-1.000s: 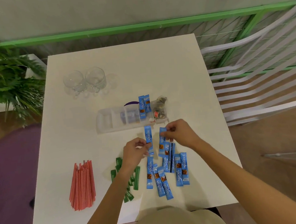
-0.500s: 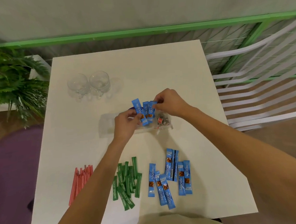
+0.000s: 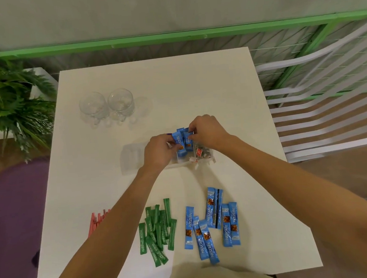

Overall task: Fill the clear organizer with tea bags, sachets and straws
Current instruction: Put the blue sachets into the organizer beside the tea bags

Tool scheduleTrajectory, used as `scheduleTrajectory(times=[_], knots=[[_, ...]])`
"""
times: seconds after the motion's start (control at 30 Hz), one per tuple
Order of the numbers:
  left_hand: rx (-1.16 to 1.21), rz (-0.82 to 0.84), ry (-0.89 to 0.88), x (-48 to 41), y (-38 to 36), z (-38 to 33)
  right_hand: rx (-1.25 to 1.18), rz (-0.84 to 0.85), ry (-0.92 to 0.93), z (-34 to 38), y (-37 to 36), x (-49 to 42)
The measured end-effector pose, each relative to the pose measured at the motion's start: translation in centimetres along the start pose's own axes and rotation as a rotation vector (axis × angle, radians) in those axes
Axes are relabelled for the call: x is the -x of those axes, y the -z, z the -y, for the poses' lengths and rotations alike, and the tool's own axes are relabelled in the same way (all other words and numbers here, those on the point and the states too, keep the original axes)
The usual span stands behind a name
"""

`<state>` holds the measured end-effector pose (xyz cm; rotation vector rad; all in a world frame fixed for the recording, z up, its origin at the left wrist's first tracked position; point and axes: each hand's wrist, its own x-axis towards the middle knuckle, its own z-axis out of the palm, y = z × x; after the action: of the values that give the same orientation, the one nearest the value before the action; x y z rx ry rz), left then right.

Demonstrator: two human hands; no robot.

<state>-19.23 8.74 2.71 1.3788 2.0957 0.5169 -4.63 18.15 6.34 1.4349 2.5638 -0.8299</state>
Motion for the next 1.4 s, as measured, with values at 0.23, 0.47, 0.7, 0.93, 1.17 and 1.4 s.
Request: scheduleTrajectory(times=[0.23, 0.47, 0.7, 0.93, 1.17, 1.4], knots=[[-0.141, 0.017, -0.040, -0.2, -0.1, 0.0, 0.105, -0.015, 0.035, -0.1, -0.5, -0.1], [-0.157, -0.002, -0.018, 0.0, -0.4, -0.1, 0.097, -0.026, 0.043, -0.1, -0.4, 0.1], [0.007, -0.126, -0.012, 1.0, 0.3, 0.6, -0.084, -0.071, -0.001, -0.6, 0.9, 1.0], [0.220, -0.204, -0.035, 5.2, 0.5, 1.9, -0.406, -0.251, 0.004, -1.7, 2.3, 4.9], [0.031, 0.194, -0.031, 12.7, -3.1, 3.0, -0.507, -0.084, -0.049, -2.4, -1.4, 11.1], [-0.084, 0.378, 0.020, 16.2, -6.0, 4.1, -0.303, 0.295, -0.102, -2.6, -9.9, 16.9]])
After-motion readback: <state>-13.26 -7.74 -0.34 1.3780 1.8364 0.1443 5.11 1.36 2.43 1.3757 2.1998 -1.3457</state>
